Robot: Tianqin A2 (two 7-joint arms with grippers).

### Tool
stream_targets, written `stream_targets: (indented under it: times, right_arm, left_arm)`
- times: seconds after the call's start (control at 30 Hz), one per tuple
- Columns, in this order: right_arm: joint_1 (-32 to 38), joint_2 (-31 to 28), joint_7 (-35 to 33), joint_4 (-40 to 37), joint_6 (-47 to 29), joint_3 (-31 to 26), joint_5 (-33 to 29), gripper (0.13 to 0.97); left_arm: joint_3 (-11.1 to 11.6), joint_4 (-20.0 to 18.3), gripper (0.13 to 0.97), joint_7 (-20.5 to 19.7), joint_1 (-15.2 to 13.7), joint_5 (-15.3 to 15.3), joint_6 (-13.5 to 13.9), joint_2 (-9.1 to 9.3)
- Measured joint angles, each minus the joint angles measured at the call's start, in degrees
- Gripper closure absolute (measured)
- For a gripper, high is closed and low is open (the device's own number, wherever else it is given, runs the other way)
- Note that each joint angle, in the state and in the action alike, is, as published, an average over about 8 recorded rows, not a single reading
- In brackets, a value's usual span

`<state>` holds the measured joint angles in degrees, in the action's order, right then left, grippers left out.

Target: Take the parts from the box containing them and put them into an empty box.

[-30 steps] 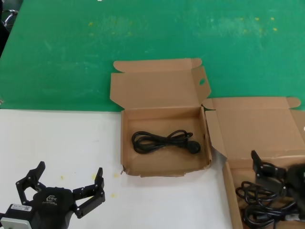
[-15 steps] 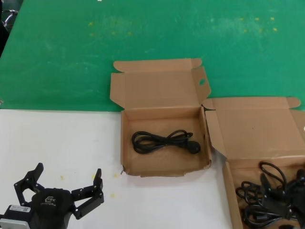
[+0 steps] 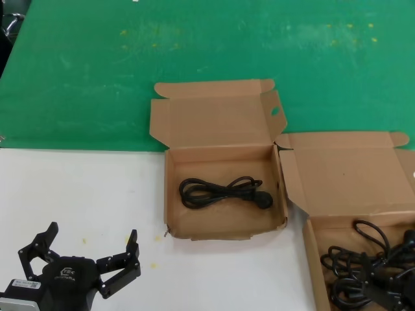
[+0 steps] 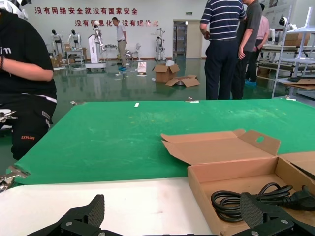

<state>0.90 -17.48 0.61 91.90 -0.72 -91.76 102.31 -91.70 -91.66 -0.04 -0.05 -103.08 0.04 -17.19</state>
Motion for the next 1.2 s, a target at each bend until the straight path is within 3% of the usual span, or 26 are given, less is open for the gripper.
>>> stream_targets:
  times: [1.2]
  right_arm:
    - [-0.01, 0.00, -0.01, 0.00, 0.01, 0.00, 0.01, 0.129]
  left_arm:
    - [0.00, 0.00, 0.132, 0.00, 0.00, 0.00, 0.00, 0.00]
